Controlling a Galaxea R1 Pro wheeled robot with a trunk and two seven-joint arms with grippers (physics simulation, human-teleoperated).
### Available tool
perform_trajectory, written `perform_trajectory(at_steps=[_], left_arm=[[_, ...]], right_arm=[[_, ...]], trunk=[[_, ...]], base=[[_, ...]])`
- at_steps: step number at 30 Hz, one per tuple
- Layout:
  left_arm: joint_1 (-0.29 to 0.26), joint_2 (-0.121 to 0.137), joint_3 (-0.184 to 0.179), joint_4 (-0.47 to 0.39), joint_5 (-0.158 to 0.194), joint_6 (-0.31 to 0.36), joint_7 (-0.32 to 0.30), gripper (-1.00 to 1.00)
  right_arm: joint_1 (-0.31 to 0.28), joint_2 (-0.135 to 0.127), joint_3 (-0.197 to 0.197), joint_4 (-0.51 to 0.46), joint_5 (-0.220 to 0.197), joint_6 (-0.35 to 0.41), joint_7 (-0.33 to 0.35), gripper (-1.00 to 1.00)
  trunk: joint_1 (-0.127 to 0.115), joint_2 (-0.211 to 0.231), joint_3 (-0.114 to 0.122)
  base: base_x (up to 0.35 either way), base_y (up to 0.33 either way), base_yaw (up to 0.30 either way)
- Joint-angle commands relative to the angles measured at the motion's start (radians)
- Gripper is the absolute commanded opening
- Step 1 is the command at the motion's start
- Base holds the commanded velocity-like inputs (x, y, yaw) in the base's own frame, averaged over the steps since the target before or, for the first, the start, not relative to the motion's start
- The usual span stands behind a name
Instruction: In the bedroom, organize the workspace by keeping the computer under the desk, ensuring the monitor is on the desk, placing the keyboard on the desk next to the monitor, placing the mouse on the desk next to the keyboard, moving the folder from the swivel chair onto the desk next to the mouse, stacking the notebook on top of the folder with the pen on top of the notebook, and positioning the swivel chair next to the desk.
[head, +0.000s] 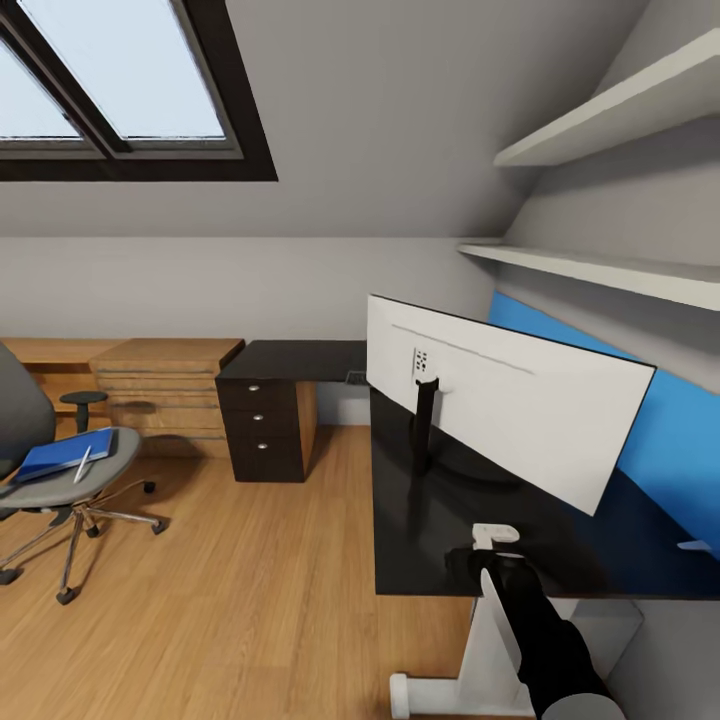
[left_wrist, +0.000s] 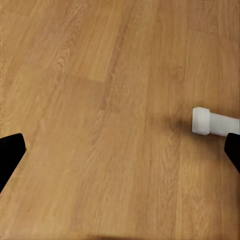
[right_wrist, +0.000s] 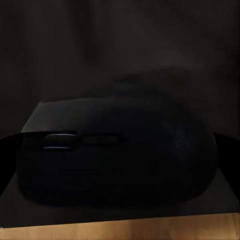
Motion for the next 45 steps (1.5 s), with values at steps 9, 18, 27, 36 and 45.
perform_trajectory(at_steps=[9,18,27,36,45], left_arm=[[-0.001,0.002,0.004,0.002,0.003,-0.001,-0.002,1.0],[-0.001,0.022,0.003,0.001,0.004,-0.003,-0.003,1.0],[-0.001,0.024,0.004,0.002,0.003,-0.003,-0.002,1.0],[-0.001,0.028,0.006,0.001,0.004,-0.003,-0.002,1.0],[-0.001,0.028,0.005,0.002,0.004,-0.004,-0.002,1.0]], right_arm=[[0.0,0.003,-0.001,-0.002,0.002,0.004,0.0,-1.0],[0.0,0.06,-0.004,-0.091,0.0,0.006,-0.003,-1.0],[0.0,0.061,-0.004,-0.091,0.0,0.004,-0.002,-1.0],[0.0,0.061,-0.005,-0.09,0.0,0.004,-0.002,-1.0],[0.0,0.059,-0.005,-0.09,0.0,0.004,0.0,-1.0]], trunk=[[-0.035,0.063,0.027],[-0.061,0.112,0.047],[-0.061,0.112,0.044],[-0.061,0.112,0.044],[-0.061,0.112,0.044]], base=[[0.0,0.0,0.0],[0.0,0.0,0.195],[0.001,0.003,0.262],[0.152,0.208,0.06],[0.214,0.272,0.002]])
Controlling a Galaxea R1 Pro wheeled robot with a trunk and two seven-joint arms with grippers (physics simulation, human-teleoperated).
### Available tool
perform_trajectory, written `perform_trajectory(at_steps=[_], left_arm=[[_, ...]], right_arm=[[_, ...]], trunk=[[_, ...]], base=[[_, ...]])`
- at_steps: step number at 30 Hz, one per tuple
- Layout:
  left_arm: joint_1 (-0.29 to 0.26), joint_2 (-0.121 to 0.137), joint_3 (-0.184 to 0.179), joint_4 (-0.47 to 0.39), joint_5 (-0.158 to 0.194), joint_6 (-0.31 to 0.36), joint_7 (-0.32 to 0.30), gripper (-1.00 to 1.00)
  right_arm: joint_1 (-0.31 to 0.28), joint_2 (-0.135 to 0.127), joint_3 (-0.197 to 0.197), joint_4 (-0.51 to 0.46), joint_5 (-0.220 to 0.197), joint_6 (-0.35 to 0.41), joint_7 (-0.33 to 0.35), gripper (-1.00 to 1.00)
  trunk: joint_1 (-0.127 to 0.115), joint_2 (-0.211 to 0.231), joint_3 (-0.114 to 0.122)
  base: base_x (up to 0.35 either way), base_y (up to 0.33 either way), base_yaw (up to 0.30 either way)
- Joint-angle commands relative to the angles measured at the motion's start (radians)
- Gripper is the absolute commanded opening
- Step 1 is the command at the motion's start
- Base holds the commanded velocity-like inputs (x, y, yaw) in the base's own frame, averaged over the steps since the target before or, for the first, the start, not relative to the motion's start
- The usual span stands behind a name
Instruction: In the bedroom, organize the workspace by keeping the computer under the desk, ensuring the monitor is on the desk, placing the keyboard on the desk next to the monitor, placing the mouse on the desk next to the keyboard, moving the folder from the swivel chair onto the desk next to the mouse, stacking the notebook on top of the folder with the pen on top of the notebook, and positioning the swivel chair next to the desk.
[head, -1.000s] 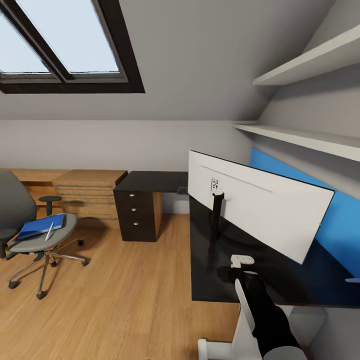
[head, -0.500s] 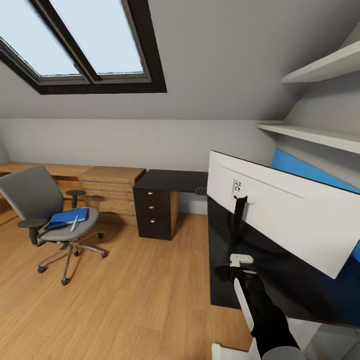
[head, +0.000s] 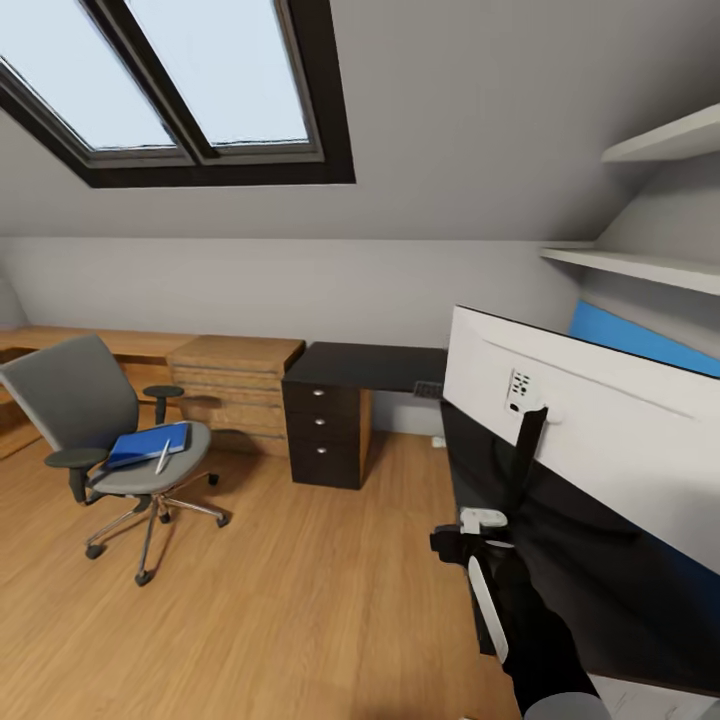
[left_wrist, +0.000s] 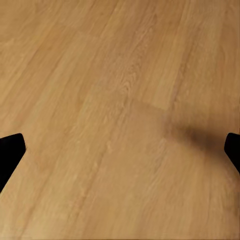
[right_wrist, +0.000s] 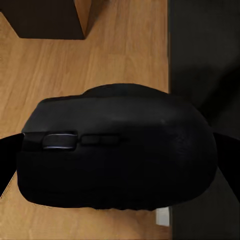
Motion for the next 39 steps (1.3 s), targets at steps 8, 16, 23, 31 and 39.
perform_trajectory(at_steps=[8,16,23,31,39], left_arm=[[-0.001,-0.001,0.003,0.001,0.002,-0.003,-0.002,1.0],[-0.001,-0.001,0.002,0.001,0.002,-0.003,-0.002,1.0],[-0.001,-0.002,0.001,0.001,0.001,-0.003,-0.002,1.0],[-0.001,-0.002,0.001,0.0,0.001,-0.003,-0.002,1.0],[-0.001,-0.001,0.001,0.0,0.0,-0.003,-0.002,1.0]], right_arm=[[0.0,0.0,-0.003,-0.001,0.002,0.005,0.001,-1.0],[0.0,-0.001,-0.003,0.0,0.003,0.004,0.0,-1.0],[0.0,-0.007,-0.003,0.018,0.006,-0.042,0.002,-1.0],[0.0,-0.009,-0.003,0.029,0.007,-0.067,0.001,-1.0],[0.0,-0.008,-0.001,0.03,0.007,-0.069,-0.002,-1.0]], trunk=[[0.001,-0.001,-0.001],[0.001,-0.001,-0.001],[0.001,-0.001,-0.001],[0.001,-0.001,-0.001],[0.001,-0.001,-0.001]], base=[[0.243,0.26,0.0],[0.246,0.257,0.0],[0.246,0.256,0.0],[0.246,0.256,0.0],[0.248,0.254,0.0]])
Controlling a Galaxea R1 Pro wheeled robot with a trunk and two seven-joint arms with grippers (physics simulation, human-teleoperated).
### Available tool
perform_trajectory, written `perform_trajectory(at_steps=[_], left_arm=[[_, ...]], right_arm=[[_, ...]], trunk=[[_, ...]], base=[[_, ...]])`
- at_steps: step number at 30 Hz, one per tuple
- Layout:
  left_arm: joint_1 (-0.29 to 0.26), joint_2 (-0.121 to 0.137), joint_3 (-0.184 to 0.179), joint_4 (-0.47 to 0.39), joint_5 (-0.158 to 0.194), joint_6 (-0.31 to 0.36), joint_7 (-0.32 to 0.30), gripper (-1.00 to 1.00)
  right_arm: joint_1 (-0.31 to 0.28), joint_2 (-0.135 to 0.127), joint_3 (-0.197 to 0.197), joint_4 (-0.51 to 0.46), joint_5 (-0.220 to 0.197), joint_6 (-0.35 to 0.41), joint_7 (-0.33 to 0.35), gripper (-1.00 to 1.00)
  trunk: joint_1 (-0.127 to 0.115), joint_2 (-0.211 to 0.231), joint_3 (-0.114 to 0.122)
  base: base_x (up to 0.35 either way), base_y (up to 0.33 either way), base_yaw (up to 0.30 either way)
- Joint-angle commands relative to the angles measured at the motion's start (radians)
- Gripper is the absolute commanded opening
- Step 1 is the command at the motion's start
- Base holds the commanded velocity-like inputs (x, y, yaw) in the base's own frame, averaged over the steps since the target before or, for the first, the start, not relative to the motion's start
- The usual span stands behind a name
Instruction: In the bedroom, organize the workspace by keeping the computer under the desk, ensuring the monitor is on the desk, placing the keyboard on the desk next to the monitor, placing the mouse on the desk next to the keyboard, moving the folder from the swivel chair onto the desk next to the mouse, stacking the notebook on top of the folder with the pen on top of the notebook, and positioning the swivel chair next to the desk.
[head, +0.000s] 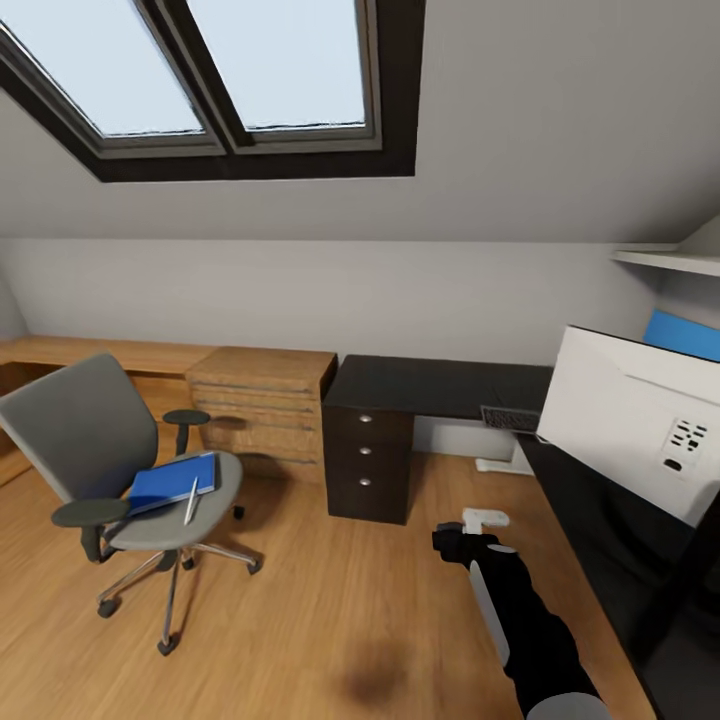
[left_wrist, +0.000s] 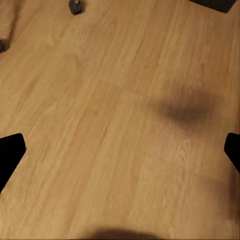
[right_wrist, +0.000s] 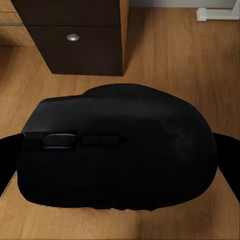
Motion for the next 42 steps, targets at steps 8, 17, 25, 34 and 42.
perform_trajectory(at_steps=[8,17,25,34,42], left_arm=[[-0.001,-0.001,0.003,0.001,0.003,-0.002,-0.002,1.0],[-0.001,-0.001,0.003,0.0,0.003,-0.002,0.0,1.0],[-0.001,-0.001,0.004,0.0,0.003,-0.002,0.002,1.0],[-0.001,-0.001,0.005,0.0,0.004,-0.002,0.004,1.0],[-0.001,-0.001,0.003,0.0,0.004,-0.008,0.002,1.0]], right_arm=[[-0.001,0.002,-0.001,-0.004,0.002,0.006,0.0,-1.0],[0.0,0.003,-0.001,-0.004,0.0,0.006,0.0,-1.0],[-0.001,0.003,-0.001,-0.004,0.0,0.006,0.0,-1.0],[-0.001,0.003,-0.001,-0.003,-0.001,0.005,0.001,-1.0],[-0.001,0.003,-0.002,-0.003,-0.001,0.006,0.001,-1.0]], trunk=[[0.001,-0.001,-0.001],[0.001,-0.001,-0.001],[-0.015,0.027,0.017],[-0.049,0.09,0.047],[-0.065,0.118,0.059]], base=[[0.245,0.19,0.0],[0.047,0.017,-0.009],[0.003,0.001,-0.156],[0.0,0.0,-0.054],[0.0,0.0,-0.003]])
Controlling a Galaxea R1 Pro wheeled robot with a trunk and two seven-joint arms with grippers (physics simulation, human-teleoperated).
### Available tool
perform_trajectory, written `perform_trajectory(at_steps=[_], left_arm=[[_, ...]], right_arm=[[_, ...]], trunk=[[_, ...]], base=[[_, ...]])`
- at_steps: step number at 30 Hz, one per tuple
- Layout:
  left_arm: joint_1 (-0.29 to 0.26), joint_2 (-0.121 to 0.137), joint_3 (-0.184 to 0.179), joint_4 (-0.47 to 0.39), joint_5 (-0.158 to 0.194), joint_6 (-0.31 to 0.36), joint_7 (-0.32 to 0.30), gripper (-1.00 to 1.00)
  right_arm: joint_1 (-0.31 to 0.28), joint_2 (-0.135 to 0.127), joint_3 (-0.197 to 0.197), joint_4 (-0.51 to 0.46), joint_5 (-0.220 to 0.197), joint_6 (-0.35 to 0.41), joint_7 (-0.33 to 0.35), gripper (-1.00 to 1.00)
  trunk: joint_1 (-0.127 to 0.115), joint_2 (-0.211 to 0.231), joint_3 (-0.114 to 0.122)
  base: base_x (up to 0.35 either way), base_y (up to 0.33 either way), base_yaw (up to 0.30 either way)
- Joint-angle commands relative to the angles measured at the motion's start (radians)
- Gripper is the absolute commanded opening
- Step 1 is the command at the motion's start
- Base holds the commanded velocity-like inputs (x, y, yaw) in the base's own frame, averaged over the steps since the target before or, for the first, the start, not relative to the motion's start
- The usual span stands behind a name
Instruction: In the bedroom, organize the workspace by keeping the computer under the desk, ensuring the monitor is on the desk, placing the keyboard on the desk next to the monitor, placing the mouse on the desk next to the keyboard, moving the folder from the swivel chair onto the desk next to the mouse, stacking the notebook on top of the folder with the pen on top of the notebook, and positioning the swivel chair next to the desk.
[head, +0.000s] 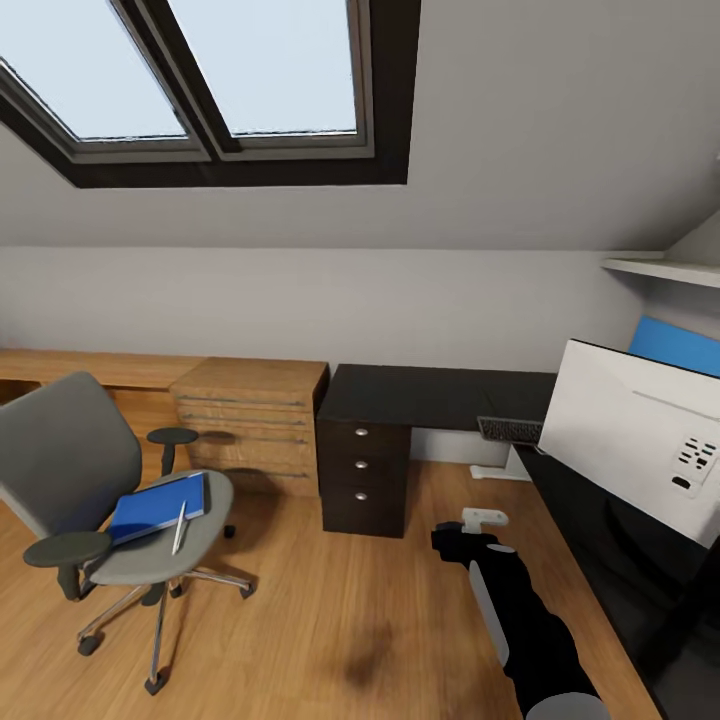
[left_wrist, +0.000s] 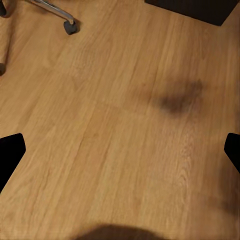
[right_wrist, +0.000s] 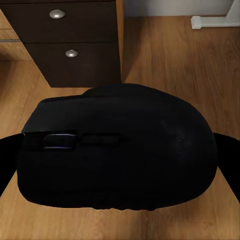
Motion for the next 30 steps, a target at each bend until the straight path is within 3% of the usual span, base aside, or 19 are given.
perform_trajectory(at_steps=[1,9,30], left_arm=[[-0.001,-0.001,0.003,0.001,0.002,-0.004,-0.002,1.0],[-0.001,-0.001,0.002,0.001,0.0,-0.008,-0.002,1.0],[-0.001,-0.001,0.001,0.001,-0.001,-0.007,-0.001,1.0]], right_arm=[[-0.001,0.001,-0.001,-0.001,0.003,0.005,0.0,-1.0],[-0.001,0.001,-0.002,-0.002,0.003,0.004,0.0,-1.0],[-0.001,0.01,0.0,-0.04,0.002,0.011,-0.002,-1.0]], trunk=[[0.0,-0.001,-0.001],[0.0,-0.001,-0.001],[0.0,-0.001,-0.001]], base=[[0.0,0.0,0.0],[0.164,0.0,0.0],[0.33,0.0,0.0]])
